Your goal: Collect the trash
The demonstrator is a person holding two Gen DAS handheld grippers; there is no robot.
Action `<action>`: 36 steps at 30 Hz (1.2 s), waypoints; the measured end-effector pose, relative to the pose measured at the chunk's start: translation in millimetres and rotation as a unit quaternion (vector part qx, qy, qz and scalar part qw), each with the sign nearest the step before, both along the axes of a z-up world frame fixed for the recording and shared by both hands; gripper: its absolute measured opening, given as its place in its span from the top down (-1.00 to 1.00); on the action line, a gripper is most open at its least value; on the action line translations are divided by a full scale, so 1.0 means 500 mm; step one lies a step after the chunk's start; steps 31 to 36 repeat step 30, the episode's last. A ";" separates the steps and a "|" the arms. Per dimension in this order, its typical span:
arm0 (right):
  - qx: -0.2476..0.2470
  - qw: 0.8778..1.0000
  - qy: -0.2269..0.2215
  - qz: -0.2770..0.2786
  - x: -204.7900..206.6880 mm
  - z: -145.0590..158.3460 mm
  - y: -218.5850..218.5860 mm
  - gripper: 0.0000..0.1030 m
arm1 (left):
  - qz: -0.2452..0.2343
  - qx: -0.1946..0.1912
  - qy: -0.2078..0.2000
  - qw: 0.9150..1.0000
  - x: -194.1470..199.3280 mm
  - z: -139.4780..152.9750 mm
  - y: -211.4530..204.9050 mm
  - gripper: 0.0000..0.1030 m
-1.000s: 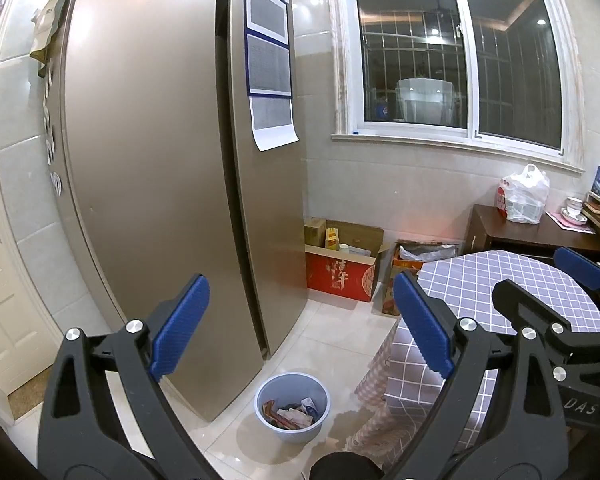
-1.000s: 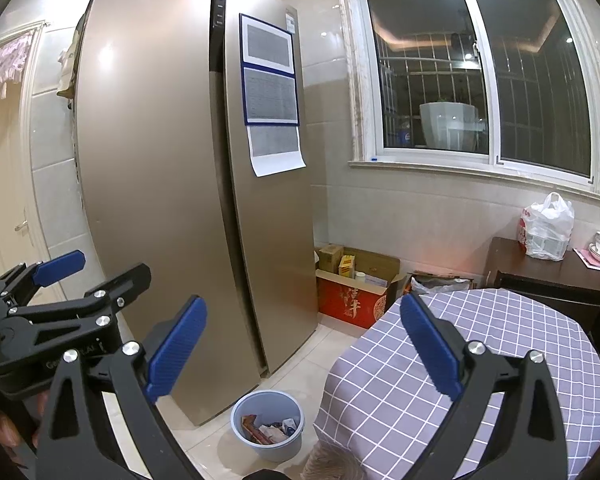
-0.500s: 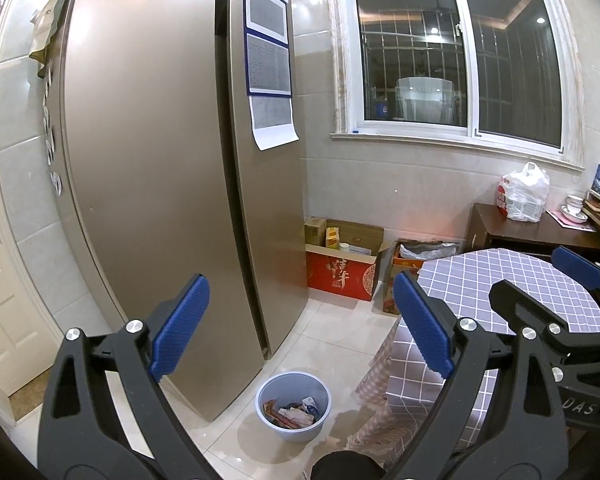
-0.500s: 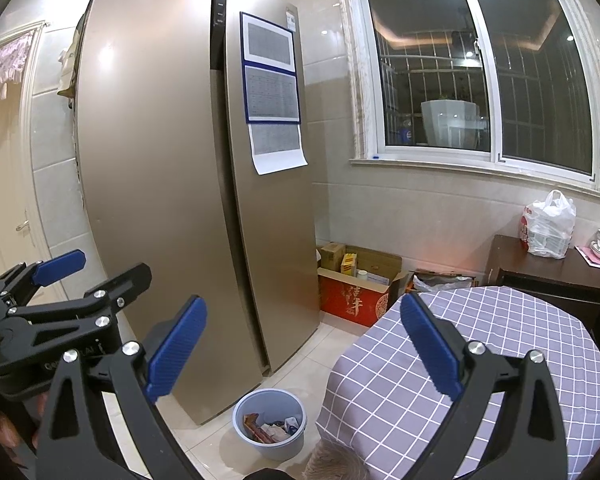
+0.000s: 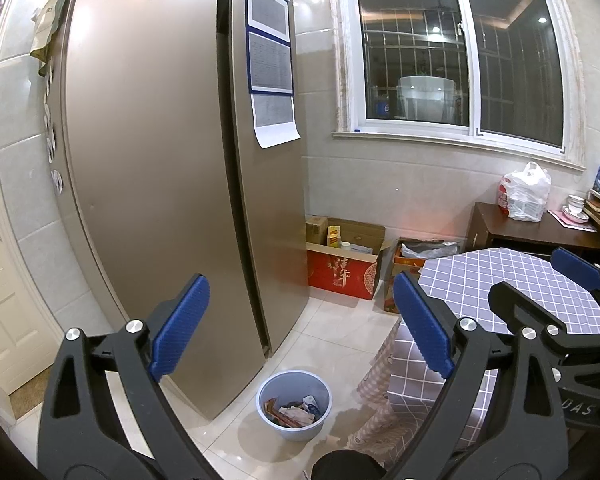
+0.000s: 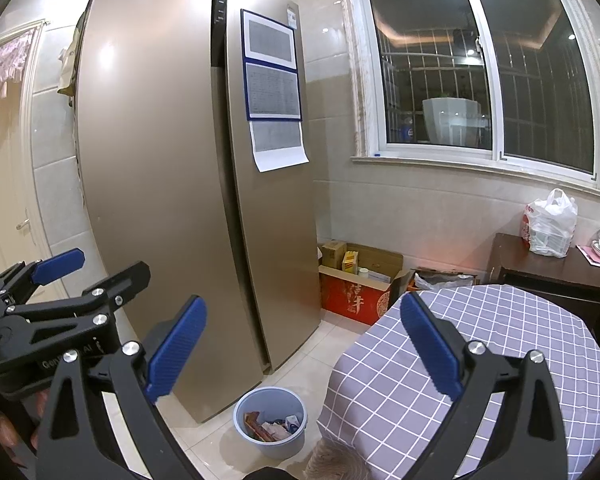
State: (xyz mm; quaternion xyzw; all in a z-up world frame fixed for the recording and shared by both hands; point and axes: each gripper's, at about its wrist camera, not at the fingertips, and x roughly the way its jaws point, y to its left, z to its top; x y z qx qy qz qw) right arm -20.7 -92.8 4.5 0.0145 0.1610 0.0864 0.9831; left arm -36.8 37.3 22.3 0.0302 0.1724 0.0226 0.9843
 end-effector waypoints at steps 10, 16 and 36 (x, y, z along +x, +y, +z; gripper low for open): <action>0.001 1.000 0.002 0.002 0.004 -0.002 0.007 -0.86 | 0.002 0.000 0.001 1.000 0.000 -0.003 0.002 -0.77; 0.001 1.000 0.004 0.004 0.005 -0.003 0.009 -0.86 | 0.009 0.003 0.002 1.000 0.000 -0.005 -0.001 -0.77; 0.010 1.000 0.020 0.005 0.030 -0.019 0.000 -0.86 | 0.010 0.004 0.024 1.000 0.024 -0.020 -0.022 -0.77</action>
